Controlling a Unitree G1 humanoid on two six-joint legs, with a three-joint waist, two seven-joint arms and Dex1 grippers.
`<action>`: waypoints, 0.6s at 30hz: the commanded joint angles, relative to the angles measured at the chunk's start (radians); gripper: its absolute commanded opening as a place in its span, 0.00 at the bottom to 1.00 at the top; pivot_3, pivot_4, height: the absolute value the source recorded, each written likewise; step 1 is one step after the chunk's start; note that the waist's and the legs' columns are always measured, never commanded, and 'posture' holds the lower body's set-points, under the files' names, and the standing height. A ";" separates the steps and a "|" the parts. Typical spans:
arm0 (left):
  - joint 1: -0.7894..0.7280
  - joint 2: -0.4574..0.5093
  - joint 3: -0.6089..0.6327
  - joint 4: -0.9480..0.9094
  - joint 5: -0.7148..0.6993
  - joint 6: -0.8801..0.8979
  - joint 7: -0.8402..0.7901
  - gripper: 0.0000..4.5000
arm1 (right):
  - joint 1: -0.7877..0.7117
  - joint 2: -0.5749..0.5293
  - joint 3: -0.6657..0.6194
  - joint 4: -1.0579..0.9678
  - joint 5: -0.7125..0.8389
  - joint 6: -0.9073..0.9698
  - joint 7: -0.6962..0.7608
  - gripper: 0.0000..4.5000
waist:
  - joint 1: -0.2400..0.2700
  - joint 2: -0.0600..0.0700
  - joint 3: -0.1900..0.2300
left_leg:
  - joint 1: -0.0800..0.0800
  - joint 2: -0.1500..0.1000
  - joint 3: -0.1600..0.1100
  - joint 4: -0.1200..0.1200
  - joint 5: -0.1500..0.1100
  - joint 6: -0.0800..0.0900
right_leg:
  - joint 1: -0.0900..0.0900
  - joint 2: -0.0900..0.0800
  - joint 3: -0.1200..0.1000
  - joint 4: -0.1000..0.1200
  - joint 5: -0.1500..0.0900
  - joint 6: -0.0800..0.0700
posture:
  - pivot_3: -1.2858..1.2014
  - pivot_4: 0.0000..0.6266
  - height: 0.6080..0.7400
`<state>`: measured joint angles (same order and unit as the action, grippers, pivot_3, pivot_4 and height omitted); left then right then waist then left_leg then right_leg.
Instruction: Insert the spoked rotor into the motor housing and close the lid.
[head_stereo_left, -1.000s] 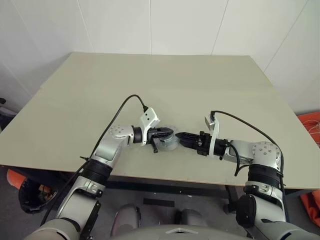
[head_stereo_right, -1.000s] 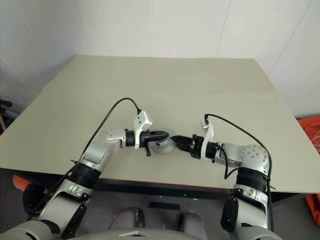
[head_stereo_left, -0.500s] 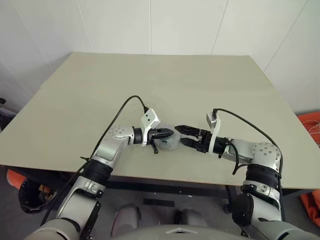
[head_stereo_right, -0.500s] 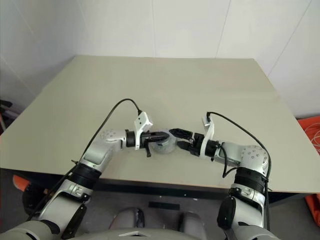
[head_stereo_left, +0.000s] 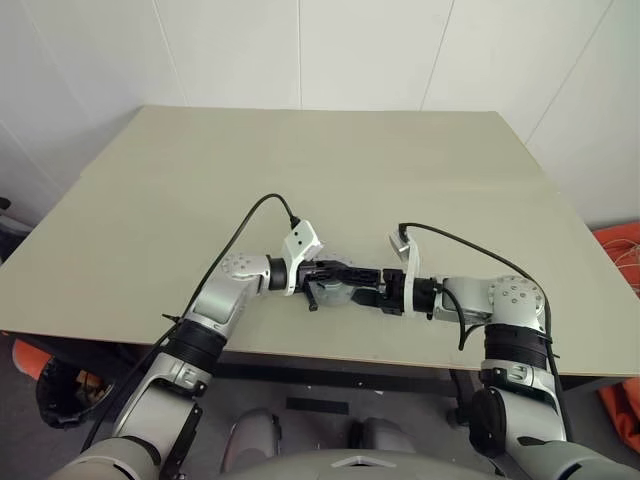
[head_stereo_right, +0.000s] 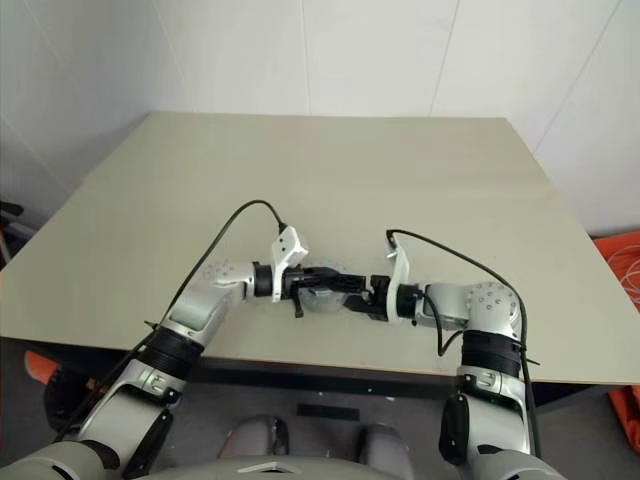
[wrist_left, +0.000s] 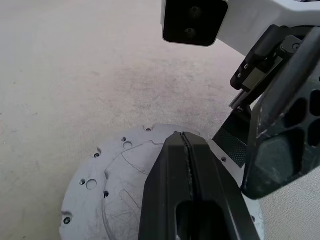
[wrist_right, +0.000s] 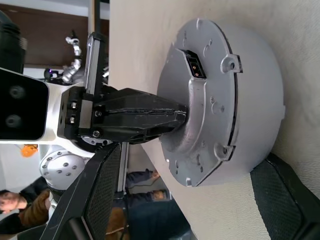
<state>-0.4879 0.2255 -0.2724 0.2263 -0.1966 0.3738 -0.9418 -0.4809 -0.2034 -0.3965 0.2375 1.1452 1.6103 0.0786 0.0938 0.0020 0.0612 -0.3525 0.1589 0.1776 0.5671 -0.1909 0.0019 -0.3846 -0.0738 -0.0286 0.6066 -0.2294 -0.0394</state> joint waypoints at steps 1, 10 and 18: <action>0.012 0.003 -0.015 0.012 0.011 0.011 0.003 0.00 | -0.052 0.048 -0.063 0.006 -0.012 -0.039 -0.040 0.99 | -0.003 0.000 0.000 | 0.001 0.000 0.000 0.000 0.000 -0.001 | 0.000 0.000 0.000 0.000 0.000 0.001 | 0.52 0.00 1.00; 0.012 0.004 -0.017 0.011 0.012 0.012 0.003 0.00 | -0.053 0.120 -0.210 -0.017 0.035 -0.064 -0.108 0.99 | 0.002 0.000 0.000 | 0.001 0.002 0.001 -0.002 0.006 -0.009 | -0.001 0.000 -0.001 0.000 -0.003 0.005 | 0.52 0.00 1.00; 0.008 0.004 -0.020 0.015 0.014 0.008 -0.003 0.00 | -0.053 0.141 -0.245 -0.037 0.063 -0.029 -0.119 0.53 | 0.012 0.001 -0.001 | -0.003 0.000 0.000 -0.006 0.005 -0.008 | -0.004 0.000 -0.002 0.000 0.001 -0.002 | 0.52 0.00 1.00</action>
<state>-0.4934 0.2326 -0.2499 0.2158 -0.1991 0.3581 -0.9350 -0.4948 -0.0770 -0.6500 0.2577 1.1435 1.5549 -0.0571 0.1058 0.0030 0.0605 -0.3566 0.1589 0.1771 0.5615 -0.1866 -0.0052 -0.3888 -0.0736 -0.0307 0.6063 -0.2290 -0.0416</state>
